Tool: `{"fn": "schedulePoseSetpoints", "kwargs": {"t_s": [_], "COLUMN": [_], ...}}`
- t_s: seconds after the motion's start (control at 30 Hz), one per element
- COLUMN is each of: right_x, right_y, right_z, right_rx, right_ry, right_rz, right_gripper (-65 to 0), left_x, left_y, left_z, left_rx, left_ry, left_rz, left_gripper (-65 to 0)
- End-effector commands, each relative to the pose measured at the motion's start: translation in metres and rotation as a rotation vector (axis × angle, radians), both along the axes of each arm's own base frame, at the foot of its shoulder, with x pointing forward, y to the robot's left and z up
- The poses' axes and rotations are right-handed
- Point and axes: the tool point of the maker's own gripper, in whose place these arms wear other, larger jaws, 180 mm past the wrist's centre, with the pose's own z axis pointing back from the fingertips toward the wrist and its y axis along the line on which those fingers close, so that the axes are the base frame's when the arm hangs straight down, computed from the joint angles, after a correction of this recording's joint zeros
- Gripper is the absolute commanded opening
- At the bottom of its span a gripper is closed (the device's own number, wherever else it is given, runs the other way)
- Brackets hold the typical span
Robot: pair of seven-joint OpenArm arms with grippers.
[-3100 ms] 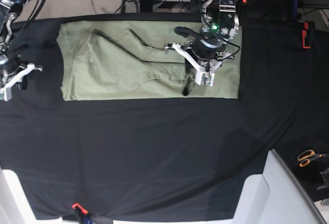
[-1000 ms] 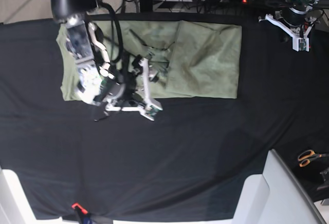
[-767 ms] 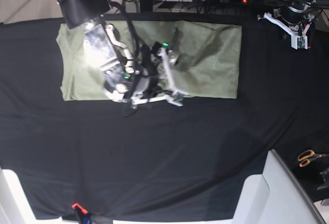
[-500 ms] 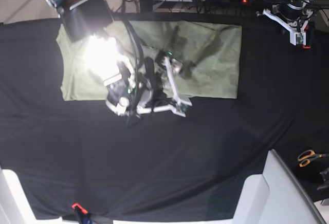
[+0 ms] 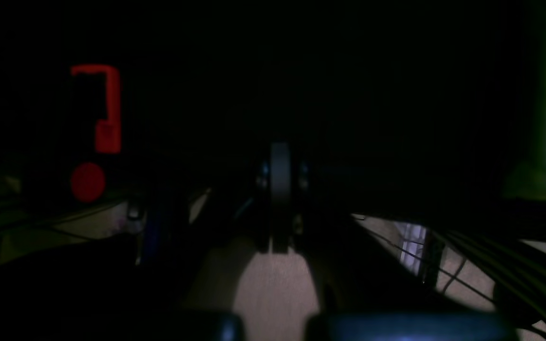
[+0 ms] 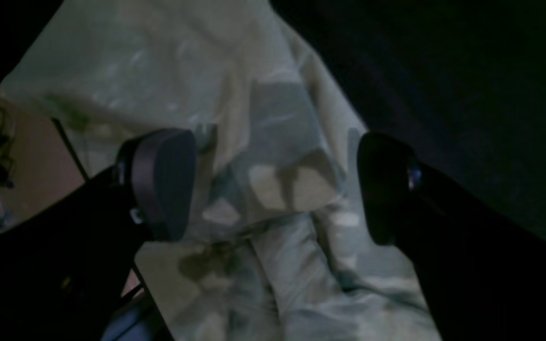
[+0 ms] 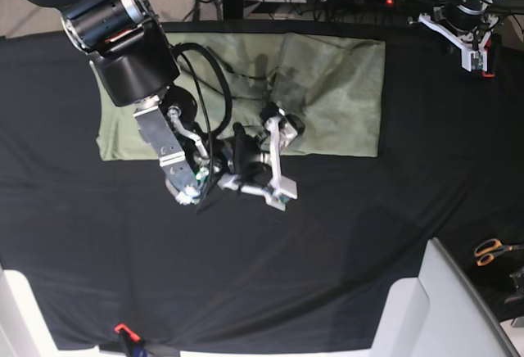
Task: Fold the T-shirt properly
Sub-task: 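Grasp the shirt's sleeve end with the right gripper and fold it inward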
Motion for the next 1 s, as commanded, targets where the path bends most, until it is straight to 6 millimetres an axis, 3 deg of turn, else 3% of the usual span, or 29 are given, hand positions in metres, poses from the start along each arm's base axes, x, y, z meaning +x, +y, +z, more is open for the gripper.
{"fn": "schedulePoseSetpoints", "kwargs": {"t_s": [0.0, 0.23, 0.43, 0.5, 0.97], "right_x": [0.011, 0.013, 0.012, 0.012, 0.026], "right_y": [0.011, 0.001, 0.0, 0.0, -0.006], "right_z": [0.014, 0.002, 0.001, 0.001, 0.01], "right_rx": [0.051, 0.035, 0.032, 0.031, -0.018], "right_ry": [-0.03, -0.007, -0.004, -0.003, -0.018], "right_rz": [-0.005, -0.024, -0.023, -0.022, -0.002], "right_gripper": [-15.0, -17.0, -55.4, -63.2, -64.4], "left_x": [0.004, 0.004, 0.006, 0.006, 0.006], "left_y": [0.005, 0.005, 0.005, 0.005, 0.005], "left_z": [0.008, 0.008, 0.009, 0.009, 0.008], "left_rx": [0.018, 0.021, 0.02, 0.02, 0.019], "left_ry": [-0.028, -0.027, -0.032, -0.032, -0.029], "left_rz": [-0.006, -0.007, -0.006, -0.006, -0.006], "left_gripper": [-65.0, -65.0, -65.0, -65.0, -65.0]}}
